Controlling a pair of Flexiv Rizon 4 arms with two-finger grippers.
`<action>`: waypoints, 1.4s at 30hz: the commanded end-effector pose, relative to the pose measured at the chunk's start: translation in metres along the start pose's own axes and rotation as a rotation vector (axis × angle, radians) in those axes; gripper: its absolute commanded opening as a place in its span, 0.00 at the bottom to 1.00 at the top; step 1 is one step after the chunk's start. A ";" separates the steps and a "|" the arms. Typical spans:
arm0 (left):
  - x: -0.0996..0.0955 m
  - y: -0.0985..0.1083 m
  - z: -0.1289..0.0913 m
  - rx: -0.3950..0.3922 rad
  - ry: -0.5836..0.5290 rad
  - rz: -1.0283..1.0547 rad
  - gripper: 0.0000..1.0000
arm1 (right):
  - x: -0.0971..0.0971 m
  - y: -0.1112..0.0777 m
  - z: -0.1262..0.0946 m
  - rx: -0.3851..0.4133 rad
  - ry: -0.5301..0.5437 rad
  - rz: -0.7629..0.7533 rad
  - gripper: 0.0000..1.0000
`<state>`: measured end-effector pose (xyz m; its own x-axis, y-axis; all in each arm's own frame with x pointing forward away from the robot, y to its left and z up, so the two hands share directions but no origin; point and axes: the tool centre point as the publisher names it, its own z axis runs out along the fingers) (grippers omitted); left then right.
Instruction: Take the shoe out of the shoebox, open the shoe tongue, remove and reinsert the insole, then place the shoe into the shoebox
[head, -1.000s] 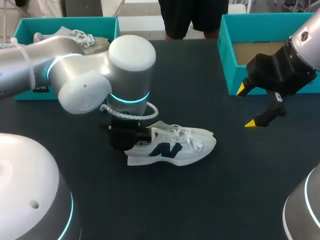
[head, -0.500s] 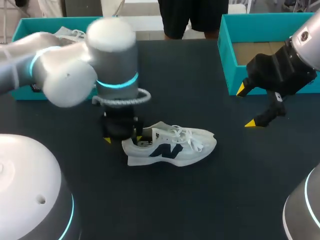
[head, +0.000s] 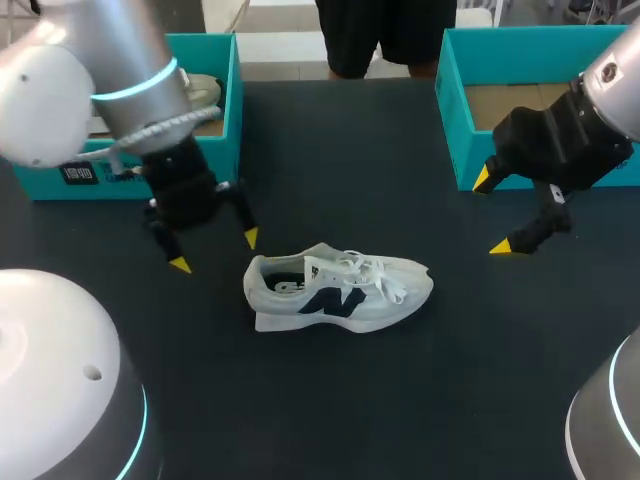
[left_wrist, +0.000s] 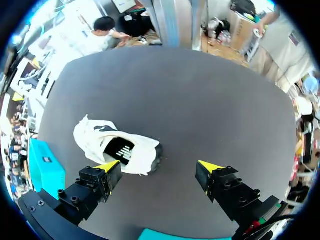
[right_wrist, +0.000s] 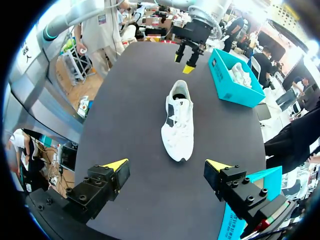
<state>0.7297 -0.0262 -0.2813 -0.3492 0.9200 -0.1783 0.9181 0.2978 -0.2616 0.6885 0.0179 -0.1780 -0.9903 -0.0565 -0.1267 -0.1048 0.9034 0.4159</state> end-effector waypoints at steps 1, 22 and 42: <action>0.013 -0.004 -0.005 -0.008 -0.101 0.003 1.00 | -0.002 0.001 0.002 0.002 0.004 0.001 1.00; 0.019 0.002 -0.001 0.036 -0.139 -0.131 1.00 | -0.002 0.001 0.002 0.002 0.004 0.001 1.00; 0.069 0.011 -0.003 0.281 -0.252 -0.528 1.00 | -0.002 0.001 0.002 0.002 0.004 0.001 1.00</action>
<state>0.7172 0.0382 -0.2902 -0.8051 0.5704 -0.1624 0.5398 0.5912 -0.5992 0.6884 0.0179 -0.1780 -0.9903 -0.0566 -0.1267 -0.1048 0.9034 0.4159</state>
